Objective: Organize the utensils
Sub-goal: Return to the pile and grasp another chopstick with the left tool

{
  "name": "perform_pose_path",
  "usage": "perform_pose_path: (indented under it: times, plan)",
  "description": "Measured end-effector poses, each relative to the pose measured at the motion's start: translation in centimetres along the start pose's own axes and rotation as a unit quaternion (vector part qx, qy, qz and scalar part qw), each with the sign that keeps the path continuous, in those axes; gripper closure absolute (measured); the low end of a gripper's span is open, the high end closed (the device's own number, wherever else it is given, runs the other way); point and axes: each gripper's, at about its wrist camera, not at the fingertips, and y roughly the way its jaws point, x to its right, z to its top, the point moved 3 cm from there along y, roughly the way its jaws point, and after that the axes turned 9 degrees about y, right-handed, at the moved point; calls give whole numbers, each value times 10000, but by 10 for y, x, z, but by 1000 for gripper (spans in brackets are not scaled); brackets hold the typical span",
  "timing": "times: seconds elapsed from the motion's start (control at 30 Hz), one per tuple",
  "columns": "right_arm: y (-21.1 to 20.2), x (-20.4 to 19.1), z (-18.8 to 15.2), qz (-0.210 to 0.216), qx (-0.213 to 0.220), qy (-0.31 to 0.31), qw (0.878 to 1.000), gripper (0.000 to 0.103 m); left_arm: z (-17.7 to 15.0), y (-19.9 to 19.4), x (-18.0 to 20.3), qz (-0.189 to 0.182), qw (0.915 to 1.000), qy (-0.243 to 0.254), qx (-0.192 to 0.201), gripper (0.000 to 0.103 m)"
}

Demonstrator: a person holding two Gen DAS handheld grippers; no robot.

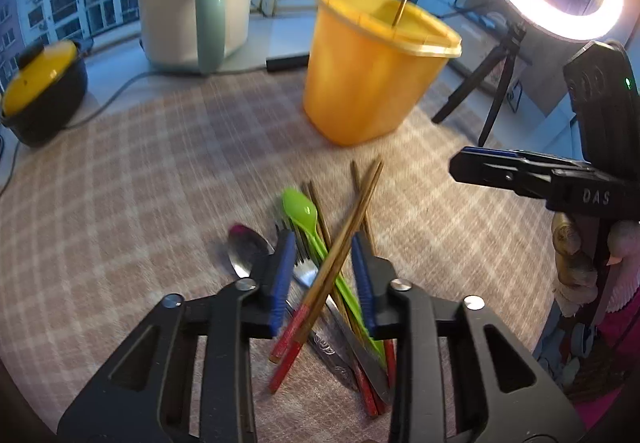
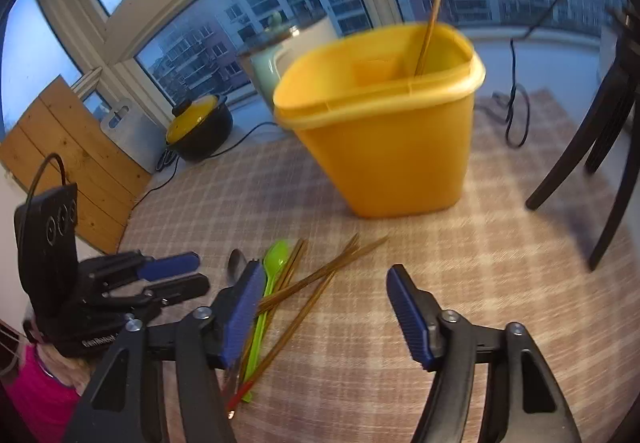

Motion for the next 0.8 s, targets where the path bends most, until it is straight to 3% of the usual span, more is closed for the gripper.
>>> perform_pose_path:
  times: [0.13,0.23,0.43,0.8]
  plan:
    - [24,7,-8,236,-370,418,9982,56,-7,10,0,-60,9999,-69,-116,80]
    - [38,11,-14,297,-569,628,9960,62,-12,14,6,-9,9998,85,-184,80]
    - [54,20,-25,424,-819,962,9911,65,-13,23,25,183,9980,506,-332,80]
    - [48,28,-26,335,-777,1008,9913,67,-7,55,47,824,9889,1137,-495,80]
